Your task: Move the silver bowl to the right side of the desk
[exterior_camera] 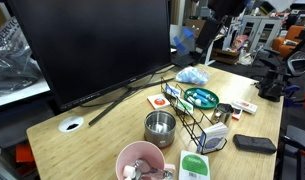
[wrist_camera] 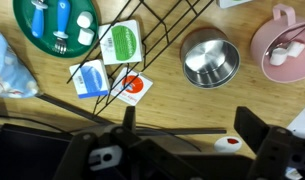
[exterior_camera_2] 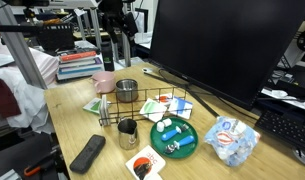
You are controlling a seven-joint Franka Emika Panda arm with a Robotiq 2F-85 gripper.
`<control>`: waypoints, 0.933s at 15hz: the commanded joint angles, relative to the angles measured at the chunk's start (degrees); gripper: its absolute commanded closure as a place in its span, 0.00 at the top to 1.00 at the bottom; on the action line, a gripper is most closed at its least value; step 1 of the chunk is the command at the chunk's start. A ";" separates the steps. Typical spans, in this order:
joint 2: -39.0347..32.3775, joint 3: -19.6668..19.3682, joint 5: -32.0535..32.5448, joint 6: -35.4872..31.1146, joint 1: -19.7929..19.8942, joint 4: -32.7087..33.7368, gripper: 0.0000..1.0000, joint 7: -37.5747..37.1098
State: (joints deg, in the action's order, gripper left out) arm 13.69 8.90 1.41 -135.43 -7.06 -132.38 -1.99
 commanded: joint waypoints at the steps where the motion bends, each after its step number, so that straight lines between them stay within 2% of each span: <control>1: -5.10 -0.61 -1.80 -3.40 -2.67 2.16 1.00 9.55; 3: -7.79 -0.52 -4.84 -5.26 -4.27 2.51 1.00 14.76; 4: -8.94 0.08 -3.19 -6.02 -4.04 2.58 1.00 13.73; 5: -7.18 0.19 -3.06 -4.96 -3.88 1.33 1.00 11.16; 14: -8.90 0.24 -3.04 -5.97 -4.07 2.26 1.00 12.37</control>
State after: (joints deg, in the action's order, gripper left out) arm 4.79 8.85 -1.63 -141.56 -11.38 -130.24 10.44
